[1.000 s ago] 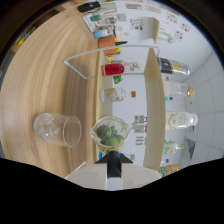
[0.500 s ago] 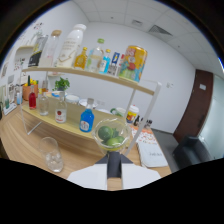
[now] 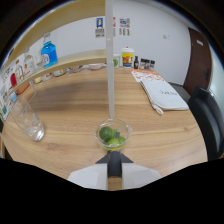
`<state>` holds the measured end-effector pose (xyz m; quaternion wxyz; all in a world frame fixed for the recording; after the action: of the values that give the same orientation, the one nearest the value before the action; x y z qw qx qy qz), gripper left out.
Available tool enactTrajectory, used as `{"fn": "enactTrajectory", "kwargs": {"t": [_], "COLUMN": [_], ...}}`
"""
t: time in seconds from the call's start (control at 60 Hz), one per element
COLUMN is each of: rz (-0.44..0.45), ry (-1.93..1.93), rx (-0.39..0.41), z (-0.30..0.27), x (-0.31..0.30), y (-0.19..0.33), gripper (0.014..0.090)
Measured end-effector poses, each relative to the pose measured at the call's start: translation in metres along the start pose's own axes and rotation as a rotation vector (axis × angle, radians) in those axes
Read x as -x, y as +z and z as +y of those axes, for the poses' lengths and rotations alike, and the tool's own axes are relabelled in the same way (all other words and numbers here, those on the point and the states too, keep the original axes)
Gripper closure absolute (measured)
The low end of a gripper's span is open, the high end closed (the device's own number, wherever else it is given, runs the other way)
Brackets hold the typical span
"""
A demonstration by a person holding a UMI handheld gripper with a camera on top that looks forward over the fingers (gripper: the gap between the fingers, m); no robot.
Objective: Make me a cup of Mojito.
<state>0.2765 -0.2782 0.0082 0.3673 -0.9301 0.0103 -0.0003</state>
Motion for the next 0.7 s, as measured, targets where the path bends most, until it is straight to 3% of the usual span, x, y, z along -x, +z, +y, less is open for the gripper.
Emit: {"fn": "enactTrajectory", "kwargs": {"t": [0.25, 0.367, 0.383, 0.4, 0.417, 0.433, 0.45, 0.467, 0.7], "rz": [0.000, 0.040, 0.044, 0.052, 0.060, 0.063, 0.065, 0.069, 0.133], "ry": [-0.005, -0.023, -0.023, -0.022, -0.022, -0.023, -0.023, -0.023, -0.087], "rx": [0.002, -0.016, -0.022, -0.029, -0.039, -0.050, -0.063, -0.075, -0.262], "z": [0.007, 0.004, 0.002, 0.000, -0.002, -0.005, -0.008, -0.011, -0.076], "x": [0.000, -0.009, -0.010, -0.011, -0.013, -0.014, -0.014, -0.014, 0.016], "y": [0.010, 0.006, 0.004, 0.003, 0.000, -0.002, -0.005, -0.008, -0.082], "gripper": [0.0862, 0.0594, 0.0477, 0.0419, 0.0276, 0.0276, 0.0198, 0.0178, 0.0193]}}
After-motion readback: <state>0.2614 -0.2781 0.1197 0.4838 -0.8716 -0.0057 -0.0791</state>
